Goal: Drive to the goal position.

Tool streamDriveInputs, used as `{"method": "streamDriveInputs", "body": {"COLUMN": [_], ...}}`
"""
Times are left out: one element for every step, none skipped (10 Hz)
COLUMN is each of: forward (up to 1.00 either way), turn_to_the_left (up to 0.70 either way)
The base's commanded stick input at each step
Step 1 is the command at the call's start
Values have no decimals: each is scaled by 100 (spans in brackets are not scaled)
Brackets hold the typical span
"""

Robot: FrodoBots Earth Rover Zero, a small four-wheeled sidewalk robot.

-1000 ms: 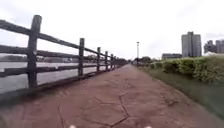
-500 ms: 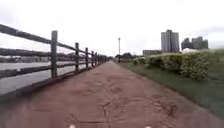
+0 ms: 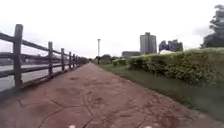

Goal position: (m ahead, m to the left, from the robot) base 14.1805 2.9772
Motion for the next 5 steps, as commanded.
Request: {"method": "streamDriveInputs", "body": {"forward": [100, 100, 100, 100, 100], "turn_to_the_left": [0, 28, 40, 40, 40]}}
